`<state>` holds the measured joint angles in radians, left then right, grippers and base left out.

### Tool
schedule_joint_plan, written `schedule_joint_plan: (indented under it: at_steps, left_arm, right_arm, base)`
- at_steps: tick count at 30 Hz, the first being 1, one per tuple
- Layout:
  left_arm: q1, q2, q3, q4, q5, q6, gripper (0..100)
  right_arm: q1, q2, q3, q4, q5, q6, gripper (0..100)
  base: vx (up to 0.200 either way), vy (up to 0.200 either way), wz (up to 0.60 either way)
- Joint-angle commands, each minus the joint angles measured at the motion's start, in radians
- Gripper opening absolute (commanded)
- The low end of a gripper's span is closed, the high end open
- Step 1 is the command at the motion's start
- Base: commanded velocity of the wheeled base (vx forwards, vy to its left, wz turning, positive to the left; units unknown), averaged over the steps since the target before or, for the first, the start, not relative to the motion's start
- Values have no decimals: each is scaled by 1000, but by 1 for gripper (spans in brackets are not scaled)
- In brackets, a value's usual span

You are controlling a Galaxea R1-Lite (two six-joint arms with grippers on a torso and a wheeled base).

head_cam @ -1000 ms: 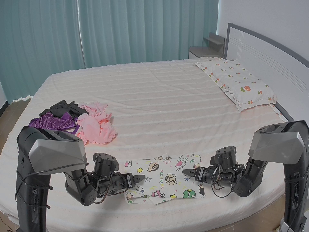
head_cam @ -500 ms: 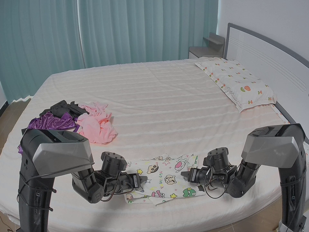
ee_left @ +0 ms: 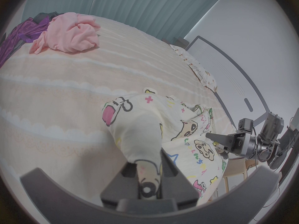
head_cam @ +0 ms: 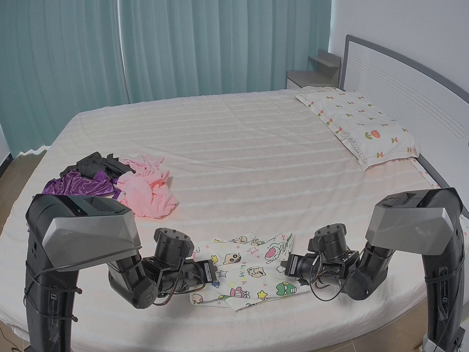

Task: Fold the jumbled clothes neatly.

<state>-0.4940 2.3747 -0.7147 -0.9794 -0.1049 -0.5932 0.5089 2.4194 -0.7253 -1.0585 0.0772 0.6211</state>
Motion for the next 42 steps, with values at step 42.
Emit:
schedule_joint_plan:
  at_steps: [42]
  left_arm:
    - [40,-86,126,-7,5,0,0]
  right_arm:
    - [43,-5,10,-41,-25,0,0]
  base:
    - [0,195,0]
